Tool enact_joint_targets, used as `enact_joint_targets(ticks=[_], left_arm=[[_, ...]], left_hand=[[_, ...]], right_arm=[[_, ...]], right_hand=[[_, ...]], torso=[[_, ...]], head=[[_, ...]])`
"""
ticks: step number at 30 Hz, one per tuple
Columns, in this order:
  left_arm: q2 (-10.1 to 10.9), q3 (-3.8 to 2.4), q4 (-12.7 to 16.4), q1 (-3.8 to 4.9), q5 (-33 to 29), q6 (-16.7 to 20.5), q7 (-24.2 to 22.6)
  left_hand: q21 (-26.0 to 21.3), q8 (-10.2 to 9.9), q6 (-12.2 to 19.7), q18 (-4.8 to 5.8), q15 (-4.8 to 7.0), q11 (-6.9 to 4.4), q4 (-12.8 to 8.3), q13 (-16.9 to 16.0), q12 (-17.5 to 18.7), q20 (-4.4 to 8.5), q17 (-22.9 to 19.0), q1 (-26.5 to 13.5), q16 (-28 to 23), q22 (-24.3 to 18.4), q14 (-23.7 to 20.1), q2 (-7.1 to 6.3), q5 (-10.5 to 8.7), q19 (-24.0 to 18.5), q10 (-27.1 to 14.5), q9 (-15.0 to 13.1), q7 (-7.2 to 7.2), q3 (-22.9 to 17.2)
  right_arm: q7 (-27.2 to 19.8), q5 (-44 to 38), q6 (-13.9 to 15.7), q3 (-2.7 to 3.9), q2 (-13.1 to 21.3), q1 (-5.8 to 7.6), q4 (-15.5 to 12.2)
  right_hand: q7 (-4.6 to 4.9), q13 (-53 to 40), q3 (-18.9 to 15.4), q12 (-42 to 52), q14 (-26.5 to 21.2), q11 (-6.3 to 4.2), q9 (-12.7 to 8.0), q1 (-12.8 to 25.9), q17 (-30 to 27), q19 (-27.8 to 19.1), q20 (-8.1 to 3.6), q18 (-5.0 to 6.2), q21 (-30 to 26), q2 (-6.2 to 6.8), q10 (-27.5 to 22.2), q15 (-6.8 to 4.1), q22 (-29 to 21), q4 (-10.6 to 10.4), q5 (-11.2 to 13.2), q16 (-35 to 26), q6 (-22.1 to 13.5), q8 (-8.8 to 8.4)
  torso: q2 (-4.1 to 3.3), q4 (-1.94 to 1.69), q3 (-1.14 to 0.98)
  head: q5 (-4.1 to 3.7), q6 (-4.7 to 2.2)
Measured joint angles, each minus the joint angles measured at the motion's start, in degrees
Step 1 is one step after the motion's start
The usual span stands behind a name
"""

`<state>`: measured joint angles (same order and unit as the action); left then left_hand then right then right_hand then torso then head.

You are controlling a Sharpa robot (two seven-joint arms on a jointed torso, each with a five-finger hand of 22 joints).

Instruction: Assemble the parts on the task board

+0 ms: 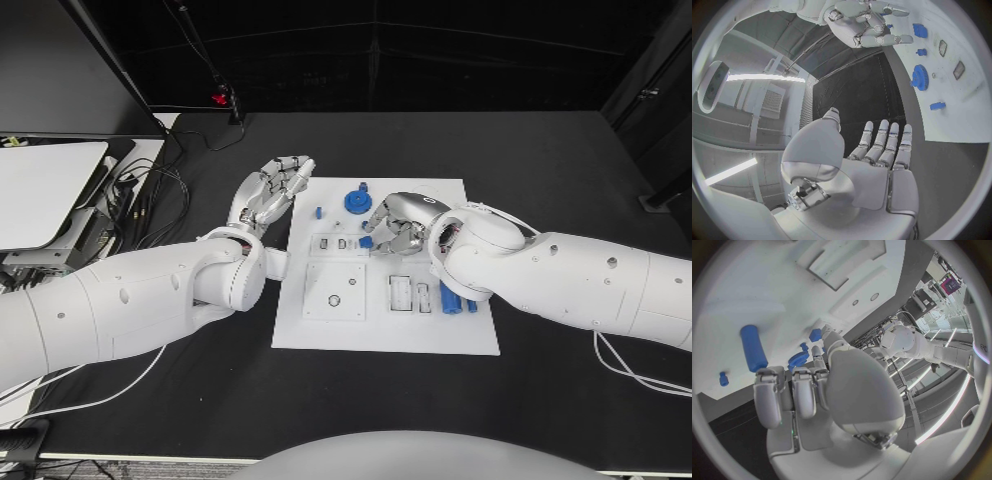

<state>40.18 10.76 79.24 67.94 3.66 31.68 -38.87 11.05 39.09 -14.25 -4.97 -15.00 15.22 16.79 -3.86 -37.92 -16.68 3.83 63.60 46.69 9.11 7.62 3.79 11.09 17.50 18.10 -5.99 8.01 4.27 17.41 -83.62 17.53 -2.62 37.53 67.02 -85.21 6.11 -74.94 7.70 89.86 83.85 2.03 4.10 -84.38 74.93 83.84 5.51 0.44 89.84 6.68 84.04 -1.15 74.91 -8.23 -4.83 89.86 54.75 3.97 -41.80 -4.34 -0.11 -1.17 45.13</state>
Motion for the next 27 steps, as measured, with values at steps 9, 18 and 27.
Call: enact_joint_targets(ticks=[9, 18, 27], left_arm=[[0.0, 0.0, 0.0, 0.0, 0.0, 0.0, 0.0], [0.1, 0.0, 0.1, 0.0, 0.0, 0.0, 0.0], [0.1, 0.0, 0.1, 0.0, 0.0, 0.0, 0.0]], left_hand=[[0.0, 0.0, 0.0, 0.0, 0.0, 0.0, 0.0, 0.0, 0.0, 0.0, 0.0, 0.0, 0.0, 0.0, 0.0, 0.0, 0.0, 0.0, 0.0, 0.0, 0.0, 0.0], [0.0, 0.0, 0.0, 0.0, 0.0, 0.0, 0.0, 0.0, 0.0, 0.0, 0.0, 0.0, 0.0, 0.0, 0.0, 0.0, 0.0, 0.0, 0.0, 0.0, 0.0, 0.0], [0.2, 0.0, 0.0, 0.0, 0.0, 0.0, -0.2, 0.0, -0.2, 0.0, 0.0, 0.2, 0.0, 0.0, 0.0, 0.23, 0.16, 0.0, 0.0, 0.1, 0.0, 0.2]], right_arm=[[0.4, -1.3, -0.6, 0.03, -1.3, 0.06, 1.2], [1.2, -1.8, -0.7, 0.04, -1.8, 0.06, 1.7], [2.4, -2.2, -1.4, 0.08, -2.5, 0.13, 2.1]], right_hand=[[-0.18, 0.0, 0.2, 0.0, 0.2, -0.2, 0.0, -0.1, 0.0, 0.2, -0.19, 0.01, 0.0, -0.1, -0.2, -0.21, 0.0, -0.2, 0.0, 0.0, -0.2, 0.0], [0.02, 0.0, 0.3, 0.0, 0.2, -0.41, -0.1, -0.3, 0.0, 0.2, -0.19, 0.02, 0.2, -0.3, 0.0, -0.2, 0.0, -0.3, 0.0, 0.0, -0.4, 0.0], [0.02, 0.0, 0.5, 0.0, 0.2, -0.41, -0.1, -0.6, 0.0, 0.2, -0.25, 0.02, 0.3, -0.61, 0.0, -0.2, 0.0, -0.5, 0.0, 0.0, -0.4, 0.0]], torso=[[-0.03, 0.0, -0.02], [-0.05, 0.0, 0.0], [-0.05, 0.0, 0.01]], head=[[0.04, -0.29], [0.14, -0.48], [0.15, -0.48]])
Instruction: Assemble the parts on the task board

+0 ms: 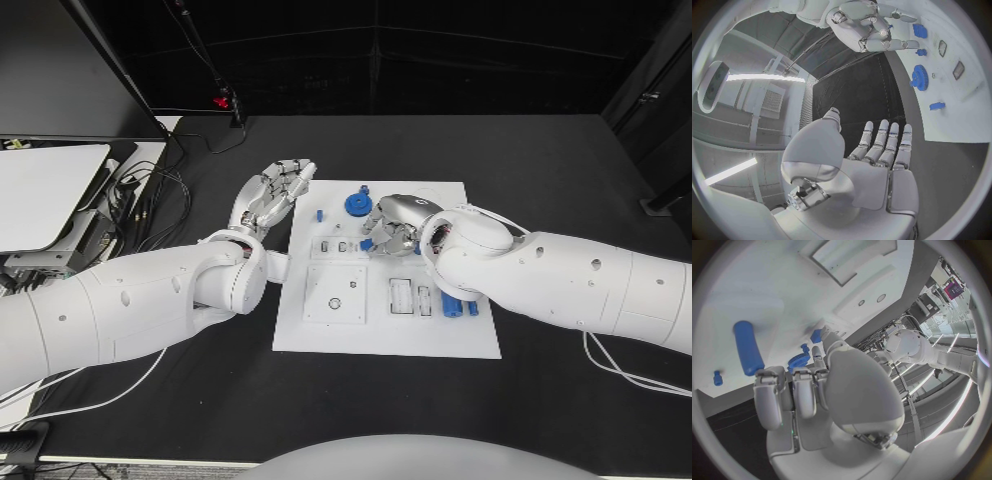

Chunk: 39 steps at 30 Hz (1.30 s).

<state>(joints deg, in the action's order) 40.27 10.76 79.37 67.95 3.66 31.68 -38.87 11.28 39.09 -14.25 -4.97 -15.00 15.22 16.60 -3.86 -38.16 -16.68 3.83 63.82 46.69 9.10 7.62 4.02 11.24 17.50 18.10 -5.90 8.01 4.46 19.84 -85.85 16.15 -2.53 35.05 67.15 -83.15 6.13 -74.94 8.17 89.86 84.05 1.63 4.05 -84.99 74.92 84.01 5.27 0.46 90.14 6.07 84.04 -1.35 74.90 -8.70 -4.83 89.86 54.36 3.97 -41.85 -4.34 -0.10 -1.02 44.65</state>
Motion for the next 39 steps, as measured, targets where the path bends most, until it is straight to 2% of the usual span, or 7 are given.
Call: enact_joint_targets(ticks=[19, 29, 32, 37, 39], left_arm=[[0.0, 0.0, 0.0, 0.0, 0.0, 0.0, 0.0], [0.0, 0.0, 0.0, 0.0, 0.0, 0.0, 0.0], [0.0, 0.0, 0.0, 0.0, 0.0, 0.0, 0.0], [0.0, 0.0, 0.0, 0.0, 0.0, 0.0, 0.0], [0.0, 0.0, 0.0, 0.0, 0.0, 0.0, 0.0]], left_hand=[[0.0, 0.0, 0.0, 0.0, 0.0, 0.0, 0.2, 0.0, 0.0, 0.0, 0.0, 0.0, 0.0, 0.0, 0.0, 0.0, 0.36, 0.0, 0.0, 0.1, 0.0, 0.2], [0.0, 0.0, 0.0, 0.01, 0.0, 0.0, 0.2, 0.0, 0.0, 0.0, 0.0, 0.2, 0.0, 0.0, 0.0, 0.16, 0.36, 0.0, 0.0, 0.1, 0.0, 0.1], [0.0, 0.0, 0.0, 0.0, 0.0, 0.0, 0.2, 0.0, 0.0, 0.0, 0.0, 0.2, 0.0, 0.0, 0.0, 0.23, 0.36, 0.0, 0.0, 0.1, 0.0, 0.1], [0.0, 0.0, 0.0, 0.0, 0.0, 0.0, 0.2, 0.0, 0.0, 0.0, 0.0, 0.2, 0.0, 0.0, 0.0, 0.23, 0.36, 0.0, 0.0, 0.2, 0.0, 0.1], [0.0, 0.0, 0.0, 0.0, 0.0, 0.0, 0.2, 0.0, 0.0, 0.0, 0.0, 0.2, 0.0, 0.0, 0.0, 0.23, 0.36, 0.0, 0.0, 0.1, 0.0, 0.1]], right_arm=[[1.9, -1.1, -1.8, 0.09, -0.7, 0.11, 0.3], [2.3, -1.4, -2.5, 0.13, -1.0, 0.15, 0.6], [2.5, -1.5, -2.7, 0.14, -1.1, 0.17, 0.7], [2.9, -1.8, -3.1, 0.16, -1.2, 0.19, 0.7], [3.0, -1.9, -3.2, 0.17, -1.2, 0.2, 0.7]], right_hand=[[-0.26, 0.0, 0.5, 0.0, 0.0, 0.0, 0.2, -0.4, 0.0, -0.1, -0.25, 0.04, 0.1, -0.44, 0.0, 0.0, 0.0, 0.5, -0.2, 0.0, 1.4, 0.51], [-0.52, 0.0, 0.6, 0.0, 0.0, 0.01, 0.4, -0.7, 0.0, -0.1, -0.26, 0.04, 0.1, -0.68, 0.0, 0.01, 0.0, 0.6, -0.5, 0.0, 2.8, 0.96], [-0.61, 0.0, 0.8, 0.0, -0.2, 0.01, 0.4, -0.9, 0.0, 0.0, -0.26, 0.04, 0.2, -1.36, 0.0, -0.19, 0.0, 0.8, -0.5, 0.0, 3.5, 0.96], [-0.61, 0.0, 1.0, 0.0, -0.2, 0.01, 0.4, -0.8, 0.0, 0.0, -0.34, 0.09, 0.2, -1.42, 0.0, -0.2, 0.0, 1.0, -0.5, 0.0, 3.9, 1.17], [-0.61, 0.0, 1.0, 0.0, -0.2, 0.01, 0.4, -0.8, 0.0, 0.1, -0.35, 0.45, 0.1, -1.42, 0.0, -0.2, 0.0, 1.0, -0.5, 0.0, 3.9, 1.17]], torso=[[0.02, -0.03, -0.01], [0.05, -0.03, -0.01], [0.05, -0.03, -0.01], [0.05, -0.03, -0.01], [0.05, -0.03, -0.01]], head=[[0.12, 0.05], [1.1, -0.2], [1.12, -0.21], [0.91, -0.19], [0.86, -0.23]])
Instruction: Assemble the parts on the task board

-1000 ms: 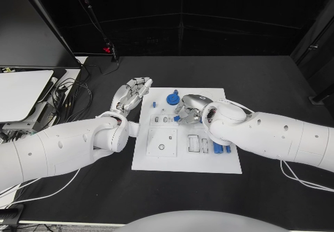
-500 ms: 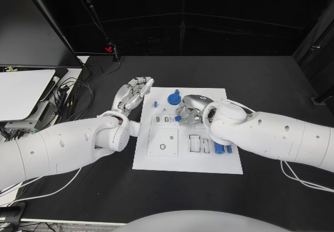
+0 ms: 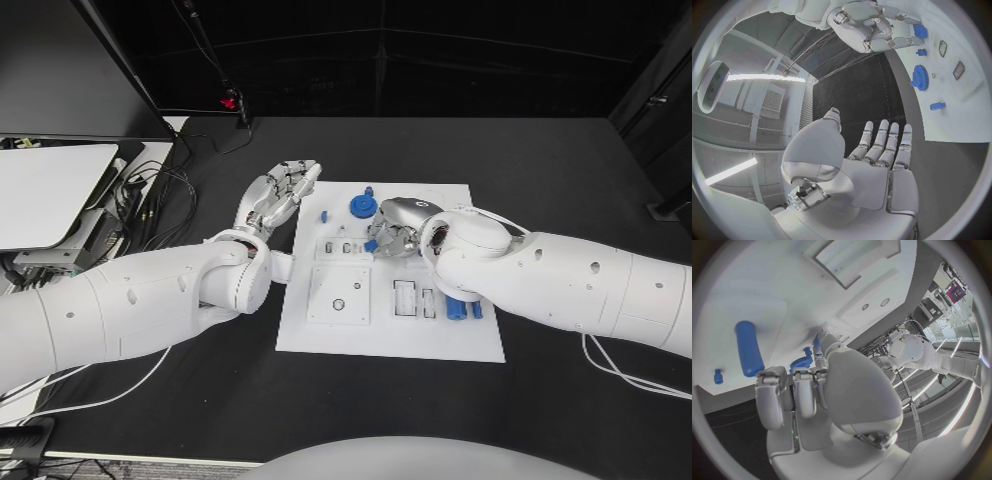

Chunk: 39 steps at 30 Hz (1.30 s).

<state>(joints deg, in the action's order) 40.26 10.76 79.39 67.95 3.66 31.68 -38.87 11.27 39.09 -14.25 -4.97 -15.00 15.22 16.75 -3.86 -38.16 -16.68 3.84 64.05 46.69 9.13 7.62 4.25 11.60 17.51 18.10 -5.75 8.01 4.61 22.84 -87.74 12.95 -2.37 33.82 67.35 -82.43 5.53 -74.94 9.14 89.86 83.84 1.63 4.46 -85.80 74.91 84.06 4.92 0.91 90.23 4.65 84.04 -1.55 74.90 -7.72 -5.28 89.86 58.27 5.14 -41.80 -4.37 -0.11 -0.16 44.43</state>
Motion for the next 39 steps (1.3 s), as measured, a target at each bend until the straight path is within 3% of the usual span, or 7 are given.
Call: enact_joint_targets(ticks=[9, 15, 21, 26, 35, 39], left_arm=[[0.0, 0.0, 0.0, 0.0, 0.0, 0.0, 0.0], [0.0, 0.0, 0.0, 0.0, 0.0, 0.0, 0.0], [0.0, 0.0, 0.1, 0.0, 0.0, 0.0, 0.0], [0.0, 0.0, 0.1, 0.0, 0.0, 0.0, 0.0], [0.1, 0.0, 0.2, 0.0, 0.0, 0.0, 0.0], [0.2, 0.0, 0.3, 0.01, 0.1, 0.0, 0.0]], left_hand=[[0.0, 0.0, 0.0, 0.0, 0.0, 0.0, 0.0, 0.0, 0.0, 0.0, 0.0, 0.0, 0.0, 0.0, 0.0, 0.0, 0.0, 0.0, 0.0, 0.0, 0.0, 0.0], [0.0, 0.0, 0.0, 0.0, 0.0, 0.0, 0.0, 0.0, 0.0, 0.0, 0.0, 0.0, 0.0, 0.0, 0.0, 0.0, 0.0, 0.0, 0.0, 0.0, 0.0, 0.0], [0.0, 0.2, 0.0, 0.0, 0.0, 0.0, -0.2, 0.0, 0.0, 0.0, 0.0, 0.0, 0.0, 0.0, 0.0, 0.0, 0.22, 0.0, 0.0, 0.0, 0.0, 0.1], [0.0, 0.2, 0.0, 0.0, 0.0, 0.0, -0.2, 0.0, 0.0, 0.0, 0.0, 0.0, 0.0, 0.0, 0.0, 0.0, 0.27, 0.0, 0.0, 0.1, 0.0, 0.2], [0.7, 0.2, -0.4, 0.0, -0.23, -0.12, -0.1, 0.0, -0.3, 0.01, 0.0, 0.4, 0.2, 0.4, 0.2, 0.36, 0.26, 0.1, 0.1, 0.2, 0.01, 0.3], [4.1, 0.7, -1.0, 0.0, 0.17, -0.19, -0.1, 0.0, -0.9, 0.01, 0.0, 2.2, 0.7, 2.5, 1.5, 0.65, 1.0, 4.8, 1.0, 0.7, 0.02, 1.0]], right_arm=[[0.4, -0.2, -0.4, 0.04, -0.1, 0.04, 0.0], [0.5, -0.3, -0.6, 0.06, -0.2, 0.09, 0.2], [0.5, -0.3, -0.5, 0.06, -0.3, 0.1, 0.3], [0.4, -0.3, -0.2, 0.02, -0.3, 0.05, 0.3], [-1.3, 0.5, 2.8, -0.19, 1.0, -0.27, -1.0], [-2.6, 1.4, 4.8, -0.34, 2.8, -0.44, -2.6]], right_hand=[[0.01, 0.0, 0.3, 0.0, 0.0, 0.0, 0.0, -0.2, 0.0, 0.0, 0.0, 0.0, 0.0, -0.24, 0.0, 0.0, 0.0, 0.0, -0.2, 0.0, 0.5, -0.01], [0.1, 0.0, 0.6, 0.0, 0.0, 0.0, 0.0, 0.7, 0.0, 0.0, 0.0, 0.01, 0.0, -1.63, 0.0, 0.0, 0.0, -0.3, -0.6, 0.0, 1.5, 0.33], [0.44, 0.0, 1.2, 0.0, 0.0, 0.0, -0.2, 2.3, 0.0, 0.0, 0.0, 0.01, 0.0, -3.39, 0.0, 0.0, 0.0, -0.9, -2.8, 0.0, 1.8, -0.06], [0.47, 0.0, 1.3, 0.0, 0.0, 0.0, -0.2, 2.6, 0.0, 0.0, -0.01, 0.01, 0.1, -3.95, 0.0, 0.0, 0.0, -1.1, -3.6, 0.0, 1.9, -0.4], [0.69, 0.0, 1.6, 0.0, 0.2, 0.44, -0.2, 2.5, 0.0, 0.1, -0.08, 0.0, 0.0, -4.31, 0.0, 0.22, 0.0, -0.8, -4.0, 0.0, 2.2, -0.31], [1.01, 0.0, 1.9, 0.0, 0.2, 0.83, -0.2, 2.5, 0.0, -0.1, 0.13, -0.04, -0.2, -4.31, 0.0, 0.22, 0.0, -0.5, -4.3, 0.0, 2.5, -0.32]], torso=[[0.0, 0.0, 0.0], [-0.01, 0.04, 0.0], [-0.03, 0.04, 0.01], [-0.03, 0.04, 0.01], [-0.06, 0.04, -0.01], [-0.05, 0.04, -0.03]], head=[[-0.01, -0.04], [0.03, 0.04], [-0.02, 0.05], [-0.03, 0.05], [0.02, 0.05], [0.19, -0.14]])
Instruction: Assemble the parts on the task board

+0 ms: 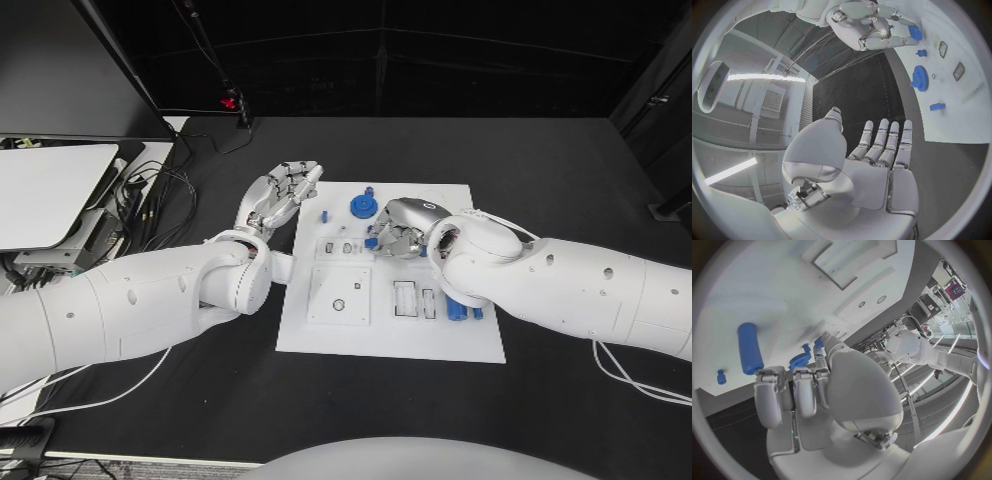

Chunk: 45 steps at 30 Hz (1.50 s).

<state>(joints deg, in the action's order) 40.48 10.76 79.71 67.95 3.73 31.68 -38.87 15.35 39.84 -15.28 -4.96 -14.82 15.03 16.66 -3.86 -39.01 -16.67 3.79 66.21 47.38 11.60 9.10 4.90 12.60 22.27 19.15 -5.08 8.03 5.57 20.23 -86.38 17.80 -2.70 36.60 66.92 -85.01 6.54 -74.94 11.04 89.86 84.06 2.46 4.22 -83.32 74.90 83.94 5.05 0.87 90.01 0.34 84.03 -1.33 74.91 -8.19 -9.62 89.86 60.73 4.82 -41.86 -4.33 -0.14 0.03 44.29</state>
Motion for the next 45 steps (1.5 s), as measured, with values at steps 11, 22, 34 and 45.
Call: enact_joint_targets(ticks=[11, 22, 34, 45], left_arm=[[2.2, 0.05, 1.4, 1.37, 7.0, 0.8, 0.0], [5.4, 1.91, 4.3, 7.47, 28.5, 0.6, 5.3], [3.3, 2.85, 4.4, 9.23, 43.7, -5.8, 23.9], [0.7, 2.94, 2.9, 9.32, 46.7, -9.4, 33.4]], left_hand=[[6.8, 0.7, -2.5, -2.12, 1.57, -1.07, -0.1, -0.1, -3.9, 0.24, 0.1, 7.6, 2.9, 3.2, 8.6, -0.91, 4.37, 9.8, 7.0, 1.0, 0.34, 2.1], [15.6, -1.0, -8.8, -4.87, 7.7, -6.02, 0.0, -4.0, -10.6, 2.99, 4.4, 10.1, 5.9, 6.6, 31.7, -2.22, 5.67, 24.9, 26.8, 1.3, 0.7, 5.3], [21.3, -5.5, -17.1, -4.87, 11.34, -9.22, 0.1, -7.5, -10.1, 6.67, 9.2, 9.9, 5.4, 10.2, 42.5, -1.3, 5.85, 31.0, 36.7, 1.1, 1.59, 7.4], [22.4, -8.8, -22.7, -4.86, 11.69, -9.75, 0.2, -8.8, -7.8, 6.68, 11.1, 8.8, 3.4, 11.6, 43.8, -0.62, 6.7, 31.0, 38.0, 0.9, 1.18, 8.3]], right_arm=[[-4.4, 2.1, 6.0, 0.06, 4.5, 1.69, -5.6], [-7.9, 3.4, 10.6, 0.01, 6.9, 2.06, -8.5], [-9.8, 4.0, 12.6, -0.01, 7.2, 2.07, -8.8], [-9.7, 3.6, 12.7, -0.02, 6.6, 2.03, -8.5]], right_hand=[[0.36, 0.0, 0.1, 0.0, 0.0, 0.21, 0.0, -0.5, 0.0, 0.1, 0.13, 0.0, 0.0, 0.48, -0.2, 0.42, 0.0, 1.0, 0.0, 0.0, 0.3, -0.07], [0.59, 0.0, 0.2, 0.0, 0.0, 0.42, 0.0, -0.7, 0.0, 0.2, 0.2, 0.0, 0.0, 0.7, 0.0, 0.42, 0.0, 1.2, 0.0, 0.0, 0.5, -0.23], [0.82, 0.0, 0.2, 0.0, 0.0, 0.54, 0.1, -0.7, 0.0, 0.0, 0.4, 0.0, 0.0, 0.7, -0.1, 0.41, 0.0, 1.5, 0.0, 0.0, 1.1, 0.06], [1.3, 0.0, 0.2, 0.0, 0.0, 0.82, 0.1, -1.5, 0.0, 0.0, 0.4, 0.0, 0.0, 0.86, 0.0, 0.83, 0.0, 1.8, -0.3, 0.0, 1.5, 0.05]], torso=[[0.08, 0.0, 0.03], [0.12, 0.0, -0.04], [0.07, 0.05, 0.03], [0.01, 0.03, 0.04]], head=[[0.67, -0.58], [0.75, -0.32], [0.59, -0.91], [0.38, -0.91]])
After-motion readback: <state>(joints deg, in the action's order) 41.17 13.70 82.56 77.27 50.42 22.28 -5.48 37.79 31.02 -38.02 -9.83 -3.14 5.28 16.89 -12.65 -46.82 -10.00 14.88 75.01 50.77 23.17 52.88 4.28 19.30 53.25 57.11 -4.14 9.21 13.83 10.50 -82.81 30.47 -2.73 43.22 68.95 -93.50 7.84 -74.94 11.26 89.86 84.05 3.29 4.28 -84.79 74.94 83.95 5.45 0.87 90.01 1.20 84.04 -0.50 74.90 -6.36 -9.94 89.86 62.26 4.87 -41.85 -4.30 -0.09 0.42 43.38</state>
